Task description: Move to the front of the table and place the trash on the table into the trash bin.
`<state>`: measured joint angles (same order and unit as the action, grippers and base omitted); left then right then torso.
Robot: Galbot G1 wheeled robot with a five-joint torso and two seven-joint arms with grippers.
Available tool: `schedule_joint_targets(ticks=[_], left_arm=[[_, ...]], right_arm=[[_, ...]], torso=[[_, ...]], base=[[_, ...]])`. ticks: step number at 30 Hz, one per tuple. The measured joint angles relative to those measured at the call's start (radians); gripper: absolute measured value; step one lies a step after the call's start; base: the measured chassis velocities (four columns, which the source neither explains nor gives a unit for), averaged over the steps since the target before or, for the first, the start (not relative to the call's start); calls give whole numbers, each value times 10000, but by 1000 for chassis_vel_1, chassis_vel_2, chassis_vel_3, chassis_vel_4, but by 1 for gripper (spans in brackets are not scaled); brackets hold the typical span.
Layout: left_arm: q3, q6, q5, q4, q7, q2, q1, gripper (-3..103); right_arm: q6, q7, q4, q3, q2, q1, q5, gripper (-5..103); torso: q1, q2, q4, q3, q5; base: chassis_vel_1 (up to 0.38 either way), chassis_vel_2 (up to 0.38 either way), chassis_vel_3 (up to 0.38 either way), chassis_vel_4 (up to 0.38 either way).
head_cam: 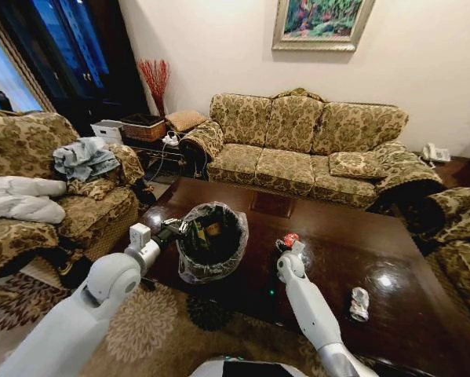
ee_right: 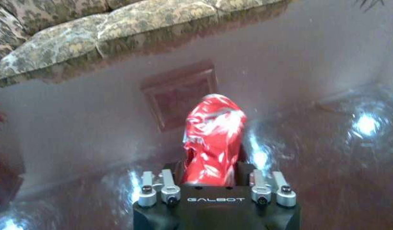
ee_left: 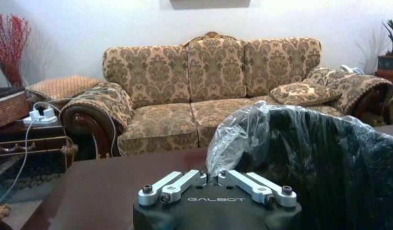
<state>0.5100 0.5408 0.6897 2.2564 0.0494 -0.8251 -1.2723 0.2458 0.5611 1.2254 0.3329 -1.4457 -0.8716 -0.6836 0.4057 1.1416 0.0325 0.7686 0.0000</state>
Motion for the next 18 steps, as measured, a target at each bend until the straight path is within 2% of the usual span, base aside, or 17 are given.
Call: schedule_joint_targets(ticks=[3,10,13,14,17,18], left_arm=[[42,-22,29,0,-6,31,-2,3],[60,-45,108,8,-13,87,55,3],[55,-48,245,99,-16,196,114,3],[55,-48,245,99,-16,196,114,3],[-67,-48,473,62,-27,511,386,3],[-67,-48,473,62,-27,511,386,3]], right_arm=[[-110,-18,69,25,10,-106,-54,49],[-222,128,813,-53,375,-331,-231,48],[-429,107,2200,-128,1161,-721,296,48],[-429,107,2200,-128,1161,-721,296,48],[-504,-266,4210,-180,2386,-1135,417,48],[-504,-266,4210,-180,2386,-1135,417,48]], torso=[[0,1,1,-2,-1],[0,0,0,-1,-1],[0,-1,0,0,3],[0,-1,0,0,3],[0,0,0,-1,-1],[0,0,0,-1,-1]], base=[[0,0,0,0],[0,0,0,0],[0,0,0,0],[0,0,0,0],[0,0,0,0],[0,0,0,0]])
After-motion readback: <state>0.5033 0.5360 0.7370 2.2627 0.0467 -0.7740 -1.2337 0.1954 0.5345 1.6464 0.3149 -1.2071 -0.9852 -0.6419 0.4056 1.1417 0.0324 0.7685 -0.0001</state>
